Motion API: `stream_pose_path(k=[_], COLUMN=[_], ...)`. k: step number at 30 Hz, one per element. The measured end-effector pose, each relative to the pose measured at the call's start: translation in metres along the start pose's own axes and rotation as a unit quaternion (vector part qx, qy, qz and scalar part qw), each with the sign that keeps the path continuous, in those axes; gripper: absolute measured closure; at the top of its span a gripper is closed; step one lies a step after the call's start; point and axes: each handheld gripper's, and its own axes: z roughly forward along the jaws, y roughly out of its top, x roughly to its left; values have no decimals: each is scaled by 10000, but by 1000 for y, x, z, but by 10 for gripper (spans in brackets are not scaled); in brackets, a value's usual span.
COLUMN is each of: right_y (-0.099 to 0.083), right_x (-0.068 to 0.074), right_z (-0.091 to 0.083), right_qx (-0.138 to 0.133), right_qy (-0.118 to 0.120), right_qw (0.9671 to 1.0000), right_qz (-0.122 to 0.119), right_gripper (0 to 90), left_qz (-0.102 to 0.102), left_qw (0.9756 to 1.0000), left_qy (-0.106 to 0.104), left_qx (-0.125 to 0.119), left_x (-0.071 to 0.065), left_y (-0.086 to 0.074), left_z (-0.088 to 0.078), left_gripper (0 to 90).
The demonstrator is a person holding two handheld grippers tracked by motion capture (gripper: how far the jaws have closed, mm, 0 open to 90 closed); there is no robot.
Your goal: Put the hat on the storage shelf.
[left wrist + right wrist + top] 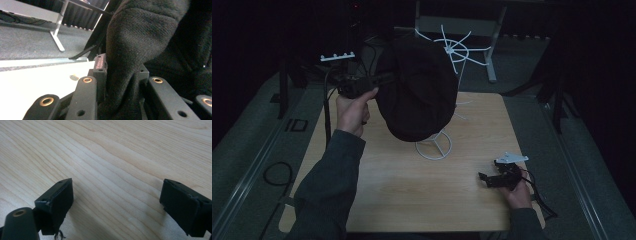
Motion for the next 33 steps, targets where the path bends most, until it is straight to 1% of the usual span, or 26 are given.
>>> stream_pose_path(k=[5,14,18,20,30,33], right_y=[0,0,0,0,0,0], right_x=[0,0,0,0,0,0], right_z=[0,0,0,0,0,0], right_qx=[2,1,3,0,2,1], right_qy=[-1,5,4,8,10,9], right_qw=[10000,10000,10000,10000,10000,10000], right_qz=[-3,-5,-5,-9,-6,-7], right_gripper=[116,116,115,116,116,115], left_qz=[-36,4,-31,-24,-16,-22], left_qw=[10000,9999,9997,9998,9996,9996], left_qy=[-19,34,23,-7,51,59], left_qx=[78,130,225,222,274,286], left_x=[1,2,3,4,6,6], left_y=[-1,-3,-3,-4,-5,-6], left_z=[4,7,9,9,9,9], left_gripper=[691,637,575,550,503,474])
